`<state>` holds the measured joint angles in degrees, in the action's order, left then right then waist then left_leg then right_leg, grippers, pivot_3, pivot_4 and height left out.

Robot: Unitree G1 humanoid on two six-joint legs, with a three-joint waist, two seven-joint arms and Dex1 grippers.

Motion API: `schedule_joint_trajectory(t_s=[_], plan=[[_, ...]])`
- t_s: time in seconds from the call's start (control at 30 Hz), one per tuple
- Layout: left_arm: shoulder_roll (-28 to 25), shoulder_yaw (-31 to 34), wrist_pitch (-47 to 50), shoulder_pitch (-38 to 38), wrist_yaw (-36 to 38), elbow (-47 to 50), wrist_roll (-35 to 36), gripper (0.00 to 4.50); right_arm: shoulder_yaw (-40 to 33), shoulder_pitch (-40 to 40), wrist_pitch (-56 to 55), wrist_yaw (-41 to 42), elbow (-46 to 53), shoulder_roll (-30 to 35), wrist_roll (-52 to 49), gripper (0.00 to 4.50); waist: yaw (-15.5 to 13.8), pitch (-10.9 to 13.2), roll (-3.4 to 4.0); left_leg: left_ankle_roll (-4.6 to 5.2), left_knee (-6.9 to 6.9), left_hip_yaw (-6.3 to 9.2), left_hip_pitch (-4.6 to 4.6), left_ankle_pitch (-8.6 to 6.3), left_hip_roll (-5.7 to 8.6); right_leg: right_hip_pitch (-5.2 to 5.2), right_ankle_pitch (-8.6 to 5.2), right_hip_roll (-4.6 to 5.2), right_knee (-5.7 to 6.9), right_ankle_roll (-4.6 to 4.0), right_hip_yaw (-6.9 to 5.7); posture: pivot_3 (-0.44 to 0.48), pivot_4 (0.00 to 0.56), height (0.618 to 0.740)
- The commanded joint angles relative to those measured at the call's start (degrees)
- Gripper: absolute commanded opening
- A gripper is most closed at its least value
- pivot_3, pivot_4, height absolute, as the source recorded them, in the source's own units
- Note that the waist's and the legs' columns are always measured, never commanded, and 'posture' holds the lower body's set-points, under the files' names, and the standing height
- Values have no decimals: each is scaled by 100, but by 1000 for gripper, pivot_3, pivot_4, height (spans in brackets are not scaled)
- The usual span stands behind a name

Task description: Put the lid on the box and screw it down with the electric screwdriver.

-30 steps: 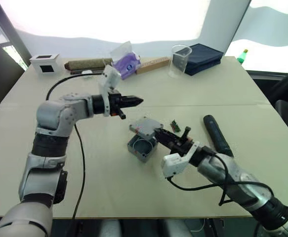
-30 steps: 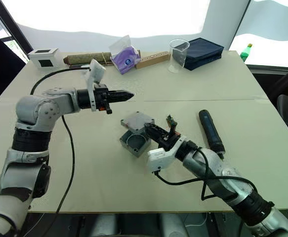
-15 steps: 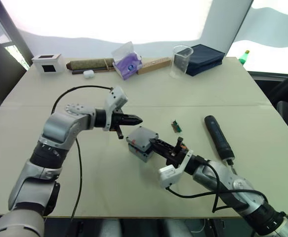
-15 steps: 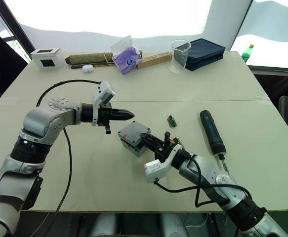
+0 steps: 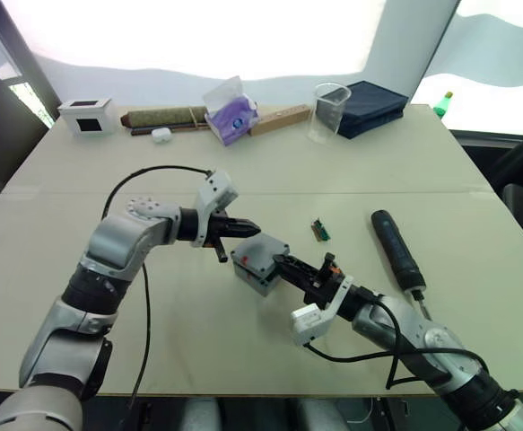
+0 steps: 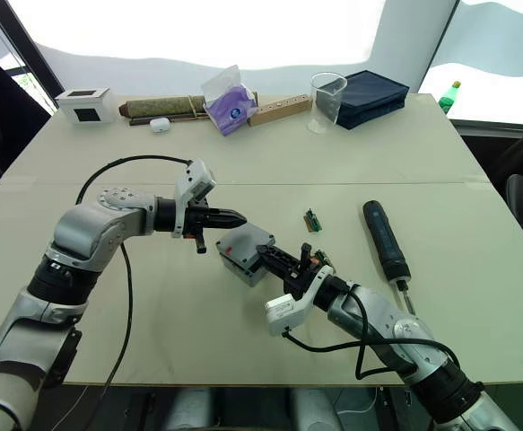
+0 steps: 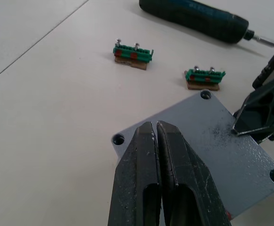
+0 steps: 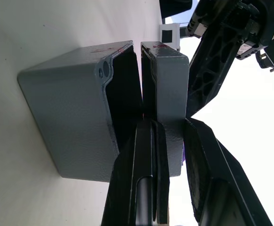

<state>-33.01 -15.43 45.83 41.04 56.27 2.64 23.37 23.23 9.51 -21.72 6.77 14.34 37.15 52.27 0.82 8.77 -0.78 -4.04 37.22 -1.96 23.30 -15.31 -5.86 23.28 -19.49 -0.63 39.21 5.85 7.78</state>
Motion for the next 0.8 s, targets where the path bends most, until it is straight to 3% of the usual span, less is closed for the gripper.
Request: schedule_joint_trajectory(t_s=[0.03, 0.23, 0.8], plan=[[-79, -217, -258, -53, 136, 194, -241, 99, -10, -154, -40, 31, -113, -2, 106, 334, -1, -1, -2, 0, 0, 0, 0, 0, 0, 0, 0, 0, 0, 0, 0, 0, 150, 740], [-20, -329, -426, -125, 205, 160, -398, 99, -126, -297, -38, -57, 6, 20, 186, 334, -18, -3, -1, 0, 3, 2, -11, 0, 2, -18, 0, 1, 0, 0, 0, 0, 150, 740], [293, 102, -217, 87, 22, 16, -238, 99, -411, -246, -68, -796, 402, -187, 753, 334, -3, -3, -1, 0, 6, 9, -9, 0, 5, -20, 0, 1, 2, 0, 0, 0, 150, 740]])
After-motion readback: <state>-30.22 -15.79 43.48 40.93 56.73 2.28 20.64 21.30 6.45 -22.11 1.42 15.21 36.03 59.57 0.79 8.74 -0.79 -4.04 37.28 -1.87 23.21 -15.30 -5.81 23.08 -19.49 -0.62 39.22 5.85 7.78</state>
